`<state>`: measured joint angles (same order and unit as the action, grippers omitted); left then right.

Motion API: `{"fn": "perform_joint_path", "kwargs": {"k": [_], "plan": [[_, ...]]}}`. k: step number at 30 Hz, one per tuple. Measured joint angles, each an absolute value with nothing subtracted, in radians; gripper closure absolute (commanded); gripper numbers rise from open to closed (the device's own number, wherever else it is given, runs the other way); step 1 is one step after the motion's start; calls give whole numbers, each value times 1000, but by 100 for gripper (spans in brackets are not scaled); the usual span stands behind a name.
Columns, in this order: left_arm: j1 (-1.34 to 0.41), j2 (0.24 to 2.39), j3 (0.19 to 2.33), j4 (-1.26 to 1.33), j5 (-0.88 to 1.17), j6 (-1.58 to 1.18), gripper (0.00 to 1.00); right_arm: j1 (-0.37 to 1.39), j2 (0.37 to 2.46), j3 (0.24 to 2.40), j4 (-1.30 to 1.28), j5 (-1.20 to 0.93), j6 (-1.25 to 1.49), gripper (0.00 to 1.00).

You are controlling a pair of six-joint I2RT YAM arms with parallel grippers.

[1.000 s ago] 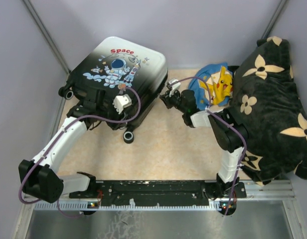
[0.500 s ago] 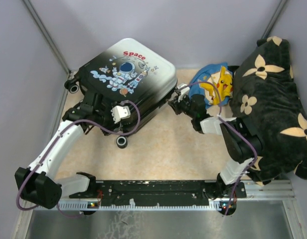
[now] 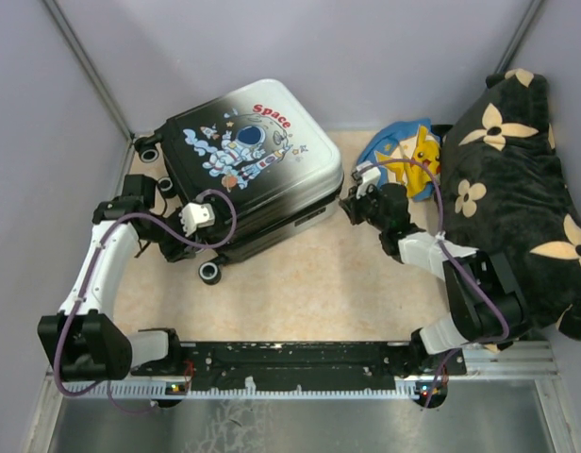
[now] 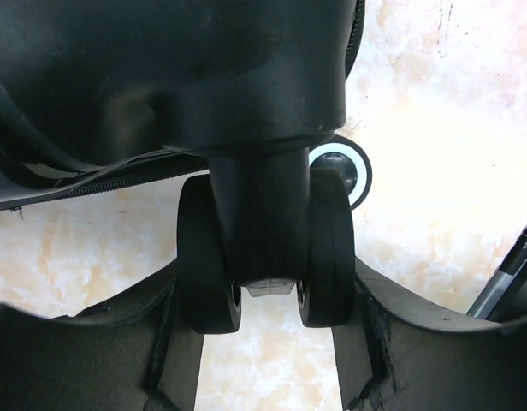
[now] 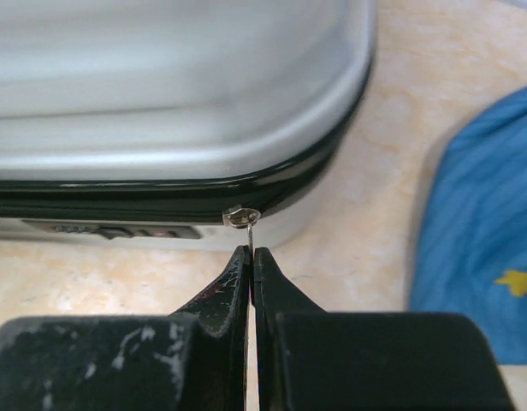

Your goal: Pack the luggage

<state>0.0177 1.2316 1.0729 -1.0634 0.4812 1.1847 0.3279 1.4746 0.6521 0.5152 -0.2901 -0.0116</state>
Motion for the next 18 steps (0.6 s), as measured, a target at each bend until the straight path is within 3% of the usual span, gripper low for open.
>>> {"fn": "perform_joint_path", "kwargs": {"k": [11,18], "plan": [[55,1261,1092,-1090,511,1291,100,175,1558,725,535,-501,-150,100],[59,1270,1097,-1097,518,1302,100,107,1735,896,538,-659,-183,100]]}}
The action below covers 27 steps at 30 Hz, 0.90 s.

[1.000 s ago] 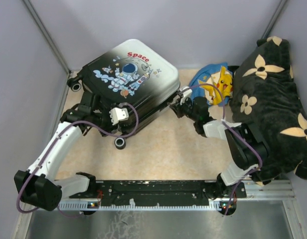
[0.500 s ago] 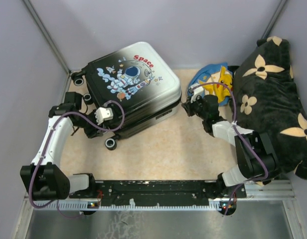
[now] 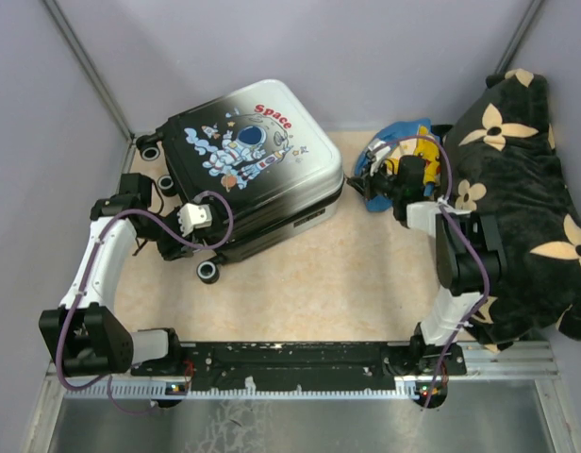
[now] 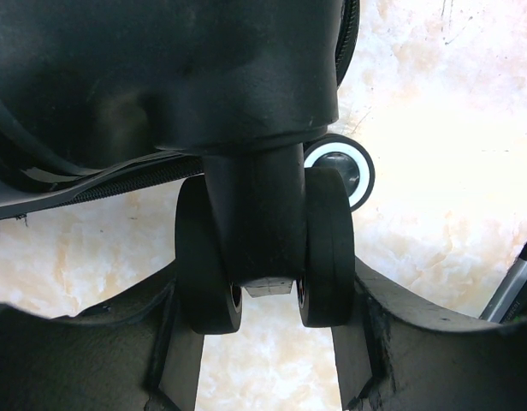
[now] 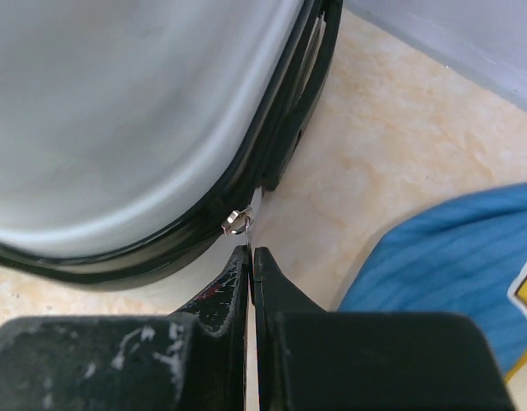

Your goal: Pack the luggage

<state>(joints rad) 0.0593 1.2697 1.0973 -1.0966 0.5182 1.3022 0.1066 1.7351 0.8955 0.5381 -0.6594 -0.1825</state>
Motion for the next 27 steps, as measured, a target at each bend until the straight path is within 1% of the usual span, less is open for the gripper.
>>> {"fn": "perform_joint_path", "kwargs": {"k": [8,9,10,12,13,14,15,16,17,19,24,27], "plan": [[64,1293,1114,-1118,532,1309,100,69,1932,1116,538,-874,-188,100],[64,1305,1125,-1130,536,1304,98,69,1951,1135,543,-889,-184,100],[66,1320,1141,-1146,540,1296,94,71,1966,1150,552,-901,-179,100],[71,1346,1170,-1175,551,1279,79,78,1984,1166,571,-915,-167,100],[74,1358,1186,-1190,559,1270,65,86,1984,1166,579,-915,-163,100],[77,1366,1200,-1199,565,1256,48,92,1984,1166,585,-915,-160,100],[80,1369,1212,-1205,571,1239,34,94,1984,1165,591,-914,-156,100],[83,1369,1224,-1209,575,1211,26,96,1984,1161,597,-912,-153,100],[86,1369,1239,-1213,582,1182,20,98,1983,1152,608,-910,-154,100],[89,1377,1304,-1213,608,1103,16,104,1978,1122,637,-901,-152,100],[104,1424,1533,-1260,696,965,11,118,1942,1047,685,-870,-152,100],[139,1450,1621,-1239,773,907,10,125,1922,1023,696,-849,-150,100]]}}
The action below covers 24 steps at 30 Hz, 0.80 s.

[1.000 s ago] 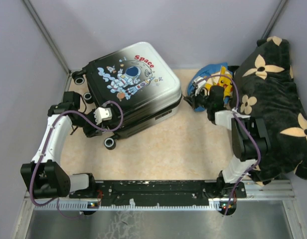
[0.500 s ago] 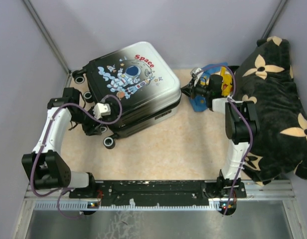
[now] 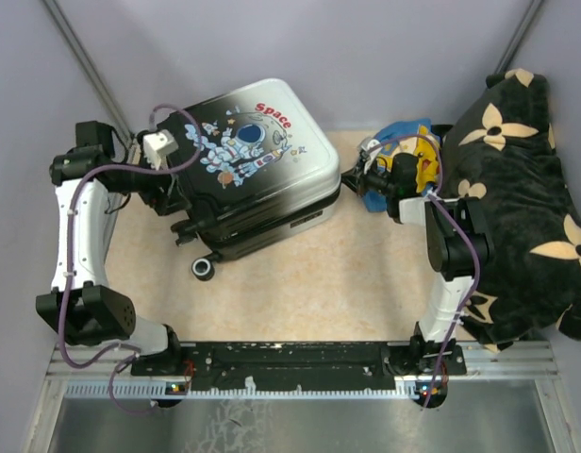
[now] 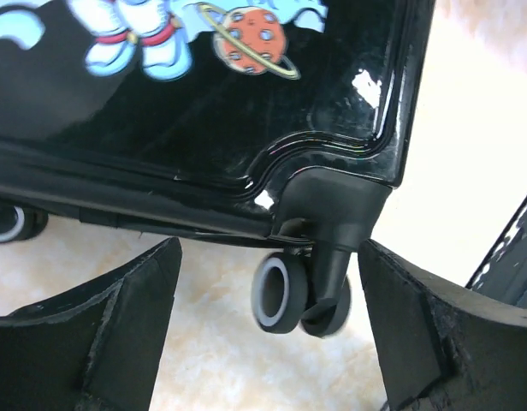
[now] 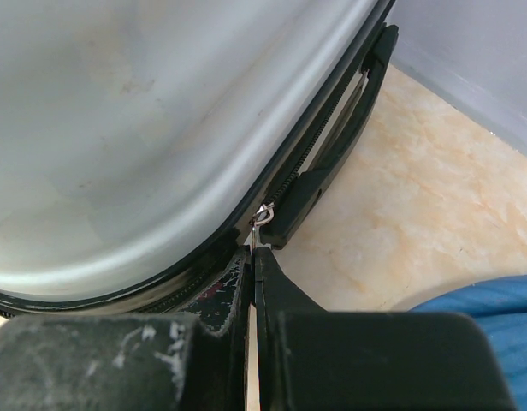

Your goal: Pack the luggage

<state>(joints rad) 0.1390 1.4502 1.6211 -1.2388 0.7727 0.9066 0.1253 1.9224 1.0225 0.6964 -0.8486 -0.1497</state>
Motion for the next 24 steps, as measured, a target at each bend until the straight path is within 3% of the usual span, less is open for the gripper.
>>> {"fn": "perform_joint_path", "kwargs": {"k": [4,8,16,24], "plan": [[247,1464,1629,-1189,859,783,10,134,1903,994,711,-828,-143,100],[340,1467,1560,-960,871,550,10,147,1868,950,710,-813,-147,100],[356,1605,1504,-629,912,226,12,203,1748,810,707,-796,-154,100],[315,1731,1519,-523,914,169,30,297,1572,641,663,-767,-134,100]]}}
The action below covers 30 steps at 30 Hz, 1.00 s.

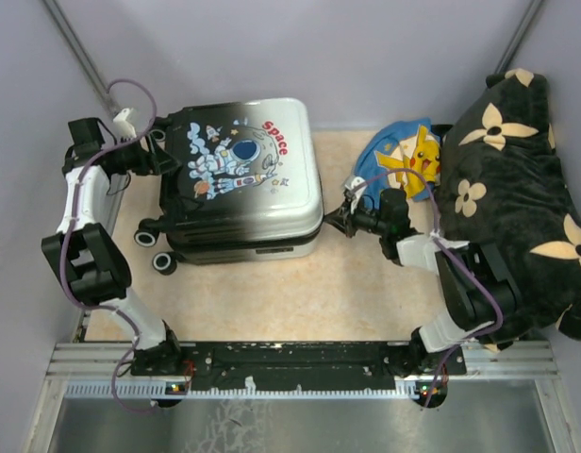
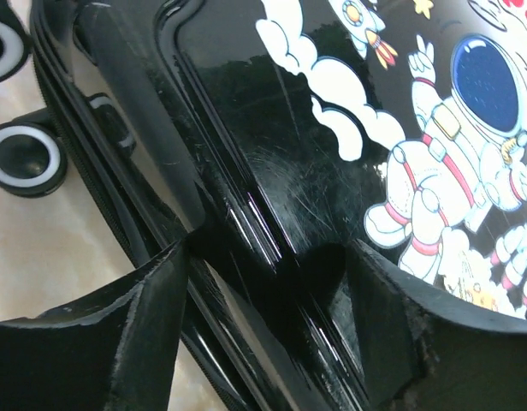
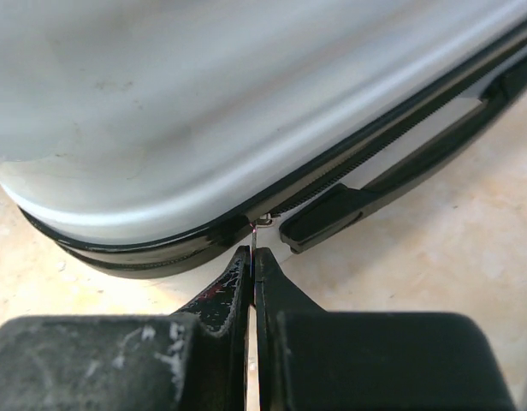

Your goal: Pack the luggage

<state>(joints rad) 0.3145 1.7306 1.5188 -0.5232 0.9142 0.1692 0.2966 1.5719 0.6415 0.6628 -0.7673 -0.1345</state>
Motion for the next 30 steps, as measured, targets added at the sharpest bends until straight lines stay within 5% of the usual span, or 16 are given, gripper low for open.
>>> {"fn": "perform_joint_path", "kwargs": {"k": [7,16,20,30], "plan": [[192,1880,1691,-455,873,205,39,359,1441,535,601,-695,-128,100],[78,1995,1885,-442,761,236,16,390,1409,517,570,-637,-122,100],[111,1924,1811,-459,750,176,1,393,1423,517,593,-638,-99,100],[437,1491,1458,-521,651,-60,0,413,1485,533,653,-650,-74,100]]}}
